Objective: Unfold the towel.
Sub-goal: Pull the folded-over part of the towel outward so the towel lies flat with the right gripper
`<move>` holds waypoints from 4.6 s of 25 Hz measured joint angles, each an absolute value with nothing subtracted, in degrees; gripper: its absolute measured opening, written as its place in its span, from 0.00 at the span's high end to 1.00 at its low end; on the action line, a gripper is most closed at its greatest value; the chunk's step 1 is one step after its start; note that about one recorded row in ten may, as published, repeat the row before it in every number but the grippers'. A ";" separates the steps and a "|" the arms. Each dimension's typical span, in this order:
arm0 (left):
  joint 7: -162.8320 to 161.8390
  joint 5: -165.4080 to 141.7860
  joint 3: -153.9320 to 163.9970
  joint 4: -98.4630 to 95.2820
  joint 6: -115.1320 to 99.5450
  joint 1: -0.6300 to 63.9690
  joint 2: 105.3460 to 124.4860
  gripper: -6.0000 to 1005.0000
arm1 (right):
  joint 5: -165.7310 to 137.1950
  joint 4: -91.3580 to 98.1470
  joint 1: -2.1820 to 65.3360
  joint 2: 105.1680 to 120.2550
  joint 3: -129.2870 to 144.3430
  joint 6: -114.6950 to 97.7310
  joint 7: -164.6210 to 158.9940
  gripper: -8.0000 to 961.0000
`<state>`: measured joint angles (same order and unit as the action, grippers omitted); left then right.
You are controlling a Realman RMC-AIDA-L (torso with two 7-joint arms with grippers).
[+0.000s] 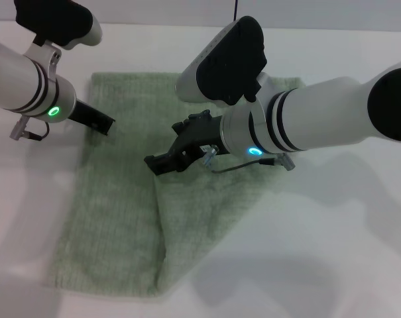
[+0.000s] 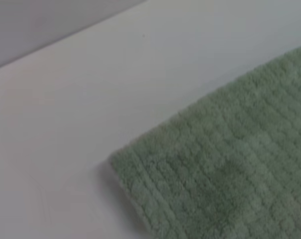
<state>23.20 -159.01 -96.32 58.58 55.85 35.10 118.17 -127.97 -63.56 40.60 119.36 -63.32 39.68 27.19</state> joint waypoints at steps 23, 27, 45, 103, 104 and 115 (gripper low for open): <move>23.20 -159.48 -96.23 58.99 55.85 35.33 118.21 0.97 | -127.83 -63.54 40.80 119.36 -62.69 39.64 27.18 0.14; 23.20 -159.86 -96.12 59.42 55.90 35.31 118.25 0.97 | -127.71 -63.49 40.79 119.36 -62.81 39.50 27.18 0.14; 22.78 -159.87 -95.84 59.51 56.33 35.24 118.30 0.97 | -125.51 -59.26 43.20 119.62 -61.07 36.78 27.03 0.14; 22.58 -159.87 -95.54 60.51 57.56 34.75 118.39 0.96 | -122.27 -54.04 46.41 119.65 -56.43 32.47 27.12 0.21; 22.58 -159.87 -95.54 60.51 57.56 34.75 118.39 0.96 | -122.27 -54.04 46.41 119.65 -56.43 32.47 27.12 0.21; 22.58 -159.87 -95.54 60.52 57.56 34.71 118.39 0.96 | -122.10 -53.46 46.74 119.71 -55.89 32.32 26.88 0.23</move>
